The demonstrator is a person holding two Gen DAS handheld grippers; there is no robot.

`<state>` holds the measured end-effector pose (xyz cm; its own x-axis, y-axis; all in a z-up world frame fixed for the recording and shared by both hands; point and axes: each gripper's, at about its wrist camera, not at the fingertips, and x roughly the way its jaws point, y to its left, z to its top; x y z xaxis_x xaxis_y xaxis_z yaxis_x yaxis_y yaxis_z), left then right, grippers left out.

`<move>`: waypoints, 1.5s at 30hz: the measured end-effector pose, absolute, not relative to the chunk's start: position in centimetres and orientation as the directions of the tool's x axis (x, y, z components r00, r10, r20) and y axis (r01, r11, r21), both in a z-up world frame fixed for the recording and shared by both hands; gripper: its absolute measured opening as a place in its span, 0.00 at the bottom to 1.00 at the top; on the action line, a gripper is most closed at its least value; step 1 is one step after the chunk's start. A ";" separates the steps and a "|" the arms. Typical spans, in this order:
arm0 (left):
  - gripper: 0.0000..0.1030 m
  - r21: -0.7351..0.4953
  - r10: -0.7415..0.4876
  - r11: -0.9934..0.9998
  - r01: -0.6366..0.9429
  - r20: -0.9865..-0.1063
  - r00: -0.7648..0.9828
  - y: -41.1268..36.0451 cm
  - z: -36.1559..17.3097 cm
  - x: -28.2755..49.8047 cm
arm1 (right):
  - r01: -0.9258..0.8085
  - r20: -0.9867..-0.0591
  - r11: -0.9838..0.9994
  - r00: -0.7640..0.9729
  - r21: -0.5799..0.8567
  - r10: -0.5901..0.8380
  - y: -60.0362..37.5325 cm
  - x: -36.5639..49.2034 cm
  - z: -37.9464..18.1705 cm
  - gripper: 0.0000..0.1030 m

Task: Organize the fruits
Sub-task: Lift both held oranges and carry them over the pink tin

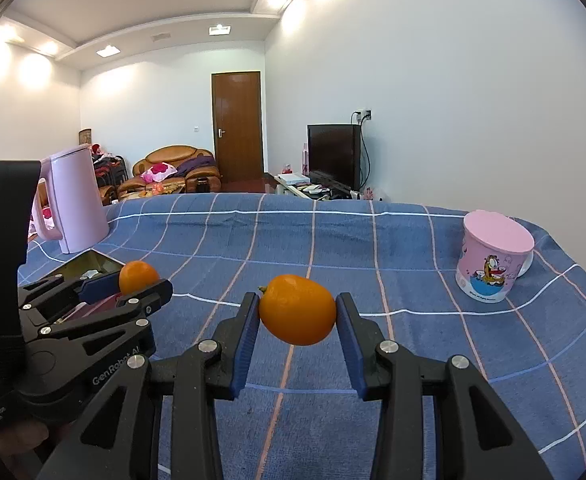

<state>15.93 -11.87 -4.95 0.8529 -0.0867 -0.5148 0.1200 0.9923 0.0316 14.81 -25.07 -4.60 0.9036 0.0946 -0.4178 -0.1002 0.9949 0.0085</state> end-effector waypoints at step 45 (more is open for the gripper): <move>0.41 0.014 -0.077 0.996 0.091 -0.403 0.912 -10.5 -3.9 13.2 | -0.079 -0.301 0.997 0.951 -0.008 0.073 -24.9 11.9 -3.7 0.40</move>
